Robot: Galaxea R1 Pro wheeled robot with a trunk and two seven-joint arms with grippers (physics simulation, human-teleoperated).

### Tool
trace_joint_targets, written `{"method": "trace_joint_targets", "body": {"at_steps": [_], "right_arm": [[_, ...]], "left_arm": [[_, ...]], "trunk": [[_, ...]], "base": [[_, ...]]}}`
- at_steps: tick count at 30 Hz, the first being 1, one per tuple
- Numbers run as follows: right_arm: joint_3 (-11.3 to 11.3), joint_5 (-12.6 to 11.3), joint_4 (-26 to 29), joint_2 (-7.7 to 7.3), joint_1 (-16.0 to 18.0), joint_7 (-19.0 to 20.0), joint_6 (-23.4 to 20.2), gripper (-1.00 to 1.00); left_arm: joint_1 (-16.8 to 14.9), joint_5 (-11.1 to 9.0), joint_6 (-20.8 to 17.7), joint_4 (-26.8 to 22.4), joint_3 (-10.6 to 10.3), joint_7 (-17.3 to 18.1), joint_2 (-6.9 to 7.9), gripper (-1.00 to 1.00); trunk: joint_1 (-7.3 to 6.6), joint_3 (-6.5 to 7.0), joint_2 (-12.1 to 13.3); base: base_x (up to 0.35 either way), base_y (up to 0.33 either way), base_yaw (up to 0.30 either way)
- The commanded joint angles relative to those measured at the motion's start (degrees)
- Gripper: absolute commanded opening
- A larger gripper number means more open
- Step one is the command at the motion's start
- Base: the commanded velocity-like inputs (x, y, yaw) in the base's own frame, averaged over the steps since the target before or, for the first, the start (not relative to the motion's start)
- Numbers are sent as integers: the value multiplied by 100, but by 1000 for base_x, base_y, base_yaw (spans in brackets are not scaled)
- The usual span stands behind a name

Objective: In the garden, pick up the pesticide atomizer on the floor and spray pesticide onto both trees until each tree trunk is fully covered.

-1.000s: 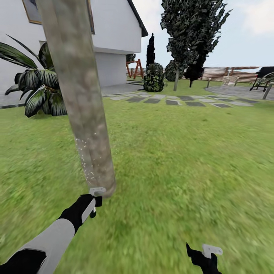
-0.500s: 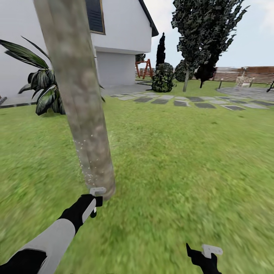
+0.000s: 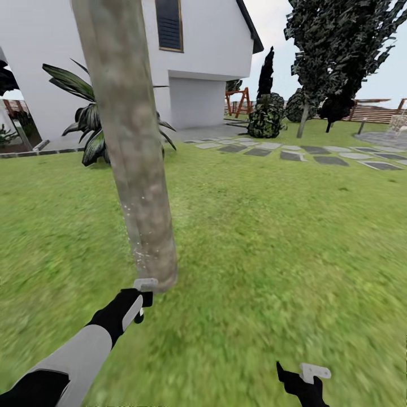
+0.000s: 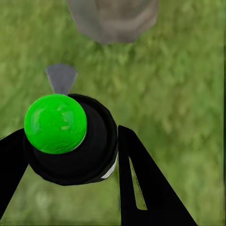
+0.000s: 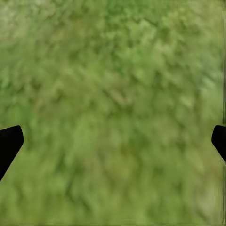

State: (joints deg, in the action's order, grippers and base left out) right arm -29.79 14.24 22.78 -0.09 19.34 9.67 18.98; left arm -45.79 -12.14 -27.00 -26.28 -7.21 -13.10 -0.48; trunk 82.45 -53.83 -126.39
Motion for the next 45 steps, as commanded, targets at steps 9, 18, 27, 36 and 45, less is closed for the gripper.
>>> {"method": "trace_joint_targets", "body": {"at_steps": [9, 18, 27, 36, 45], "right_arm": [[0, 0, 7, 0, 0, 0, 0, 100], [0, 0, 2, 0, 0, 0, 0, 100], [0, 0, 2, 0, 0, 0, 0, 100], [1, 0, -1, 6, 0, 0, 0, 100], [-1, 0, 7, 4, 0, 0, 0, 100]], "left_arm": [[0, -5, -7, 0, 0, 0, 8, -100], [0, -8, -7, 0, 0, 0, 13, -100], [0, -12, -7, 0, 0, 0, 5, -100], [22, -18, 309, -5, -18, 17, -30, -100], [-107, 38, 55, -653, -90, 83, -513, -100]], "trunk": [[0, 0, 0], [0, 0, 0], [0, 0, 0], [0, 0, 0], [0, 0, 0]], "base": [[0, -273, 31], [82, -271, 261], [194, -227, 276], [93, -198, 276], [3, -1, 146]]}}
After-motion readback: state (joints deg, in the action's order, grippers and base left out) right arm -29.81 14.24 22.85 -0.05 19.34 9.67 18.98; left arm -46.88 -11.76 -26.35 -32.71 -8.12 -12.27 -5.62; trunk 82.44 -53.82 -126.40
